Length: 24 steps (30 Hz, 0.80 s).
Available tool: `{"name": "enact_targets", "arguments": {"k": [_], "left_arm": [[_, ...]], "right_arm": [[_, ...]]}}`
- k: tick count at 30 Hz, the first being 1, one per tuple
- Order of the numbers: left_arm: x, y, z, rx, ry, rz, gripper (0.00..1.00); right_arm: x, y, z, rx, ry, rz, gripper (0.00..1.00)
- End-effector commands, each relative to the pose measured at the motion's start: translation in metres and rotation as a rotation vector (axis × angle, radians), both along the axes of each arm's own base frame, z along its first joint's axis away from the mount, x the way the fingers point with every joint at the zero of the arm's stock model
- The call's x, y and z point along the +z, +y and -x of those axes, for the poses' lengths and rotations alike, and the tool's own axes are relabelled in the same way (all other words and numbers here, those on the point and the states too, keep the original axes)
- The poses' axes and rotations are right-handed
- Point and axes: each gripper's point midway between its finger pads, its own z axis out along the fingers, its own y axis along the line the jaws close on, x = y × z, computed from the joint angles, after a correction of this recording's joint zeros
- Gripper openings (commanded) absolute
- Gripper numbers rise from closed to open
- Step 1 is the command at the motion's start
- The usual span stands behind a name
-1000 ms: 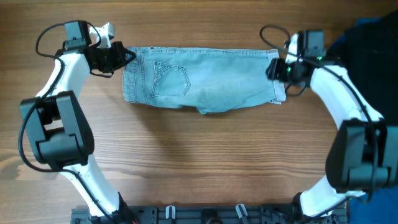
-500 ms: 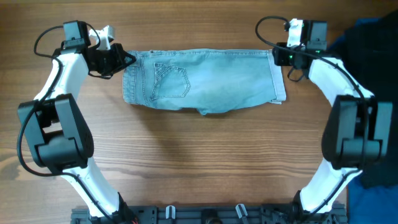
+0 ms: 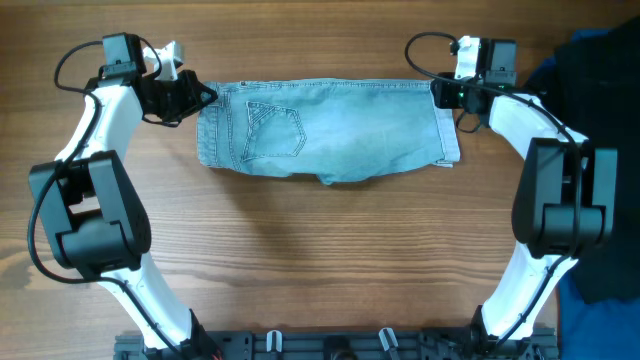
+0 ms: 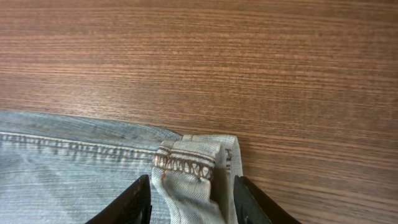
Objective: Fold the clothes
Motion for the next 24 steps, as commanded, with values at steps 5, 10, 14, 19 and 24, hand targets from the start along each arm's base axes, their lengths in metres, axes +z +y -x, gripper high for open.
{"name": "enact_targets", "arguments": {"k": [5, 10, 14, 19, 24], "left_arm": [[0.016, 0.000, -0.003, -0.003, -0.043, -0.016, 0.09], [0.017, 0.000, -0.003, -0.003, -0.046, -0.016, 0.04], [0.033, 0.000, -0.003, -0.004, -0.079, -0.021, 0.04], [0.070, -0.001, 0.006, -0.001, -0.126, -0.034, 0.04], [0.091, 0.002, 0.047, 0.029, -0.027, -0.083, 0.04]], "right_arm": [[-0.017, 0.013, -0.007, 0.049, -0.014, -0.042, 0.27], [-0.002, 0.018, -0.012, 0.054, -0.051, -0.076, 0.04], [0.039, 0.020, -0.009, 0.064, -0.095, -0.084, 0.04], [0.077, 0.020, 0.026, 0.058, -0.024, -0.089, 0.04], [0.126, 0.021, 0.100, 0.047, 0.112, -0.099, 0.04]]}}
